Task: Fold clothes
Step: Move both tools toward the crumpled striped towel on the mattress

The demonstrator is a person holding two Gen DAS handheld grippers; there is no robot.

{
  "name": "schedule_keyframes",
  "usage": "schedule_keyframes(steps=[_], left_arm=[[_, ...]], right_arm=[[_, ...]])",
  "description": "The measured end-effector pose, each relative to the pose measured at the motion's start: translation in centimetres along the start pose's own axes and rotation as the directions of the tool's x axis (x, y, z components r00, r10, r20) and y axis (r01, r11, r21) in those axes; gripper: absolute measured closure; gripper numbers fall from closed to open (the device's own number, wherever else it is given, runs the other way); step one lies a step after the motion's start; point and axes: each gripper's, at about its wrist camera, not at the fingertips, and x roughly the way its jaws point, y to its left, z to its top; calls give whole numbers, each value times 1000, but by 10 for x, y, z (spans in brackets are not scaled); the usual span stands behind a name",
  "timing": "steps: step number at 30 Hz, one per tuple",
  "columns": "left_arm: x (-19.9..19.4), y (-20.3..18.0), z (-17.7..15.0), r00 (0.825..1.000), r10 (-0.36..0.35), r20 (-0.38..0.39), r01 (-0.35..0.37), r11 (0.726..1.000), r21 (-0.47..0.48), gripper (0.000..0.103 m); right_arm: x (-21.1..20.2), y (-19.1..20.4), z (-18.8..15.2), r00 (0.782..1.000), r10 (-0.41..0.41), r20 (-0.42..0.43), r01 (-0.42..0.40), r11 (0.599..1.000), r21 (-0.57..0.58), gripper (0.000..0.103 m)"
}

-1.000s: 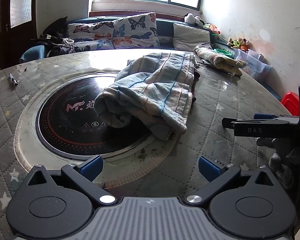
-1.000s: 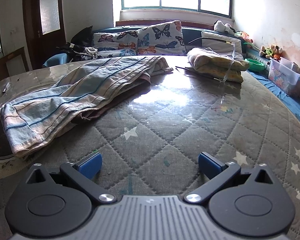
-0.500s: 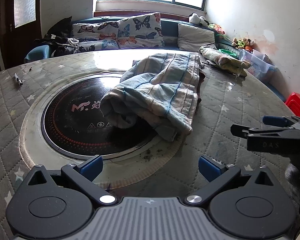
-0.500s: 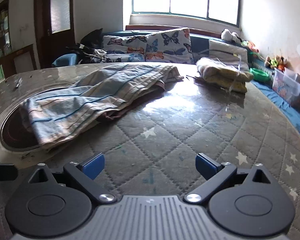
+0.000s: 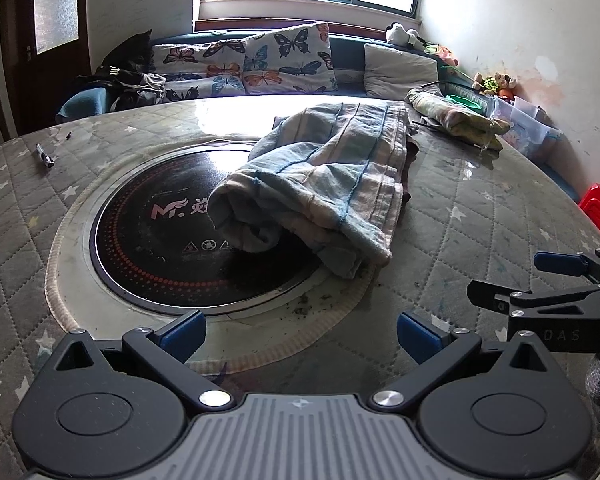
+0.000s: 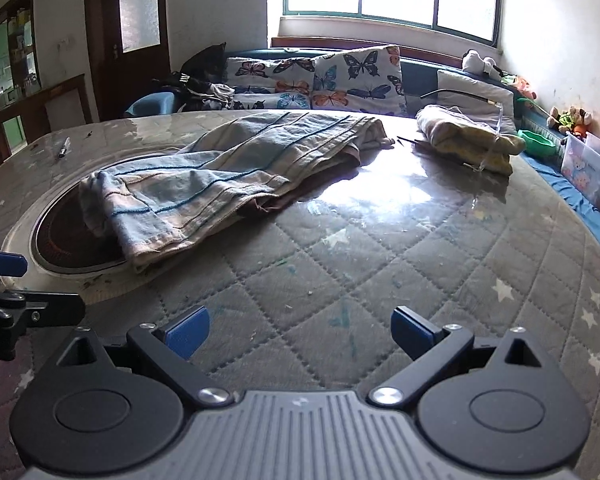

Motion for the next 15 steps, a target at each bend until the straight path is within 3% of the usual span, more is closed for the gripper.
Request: schedule_keyframes(steps=[15], left_arm=[[-3,-7,-1,999,40,3,-40,999,19,0]], right_arm=[[-6,6,-3,1000,-18,-20,18,1000,2,4]])
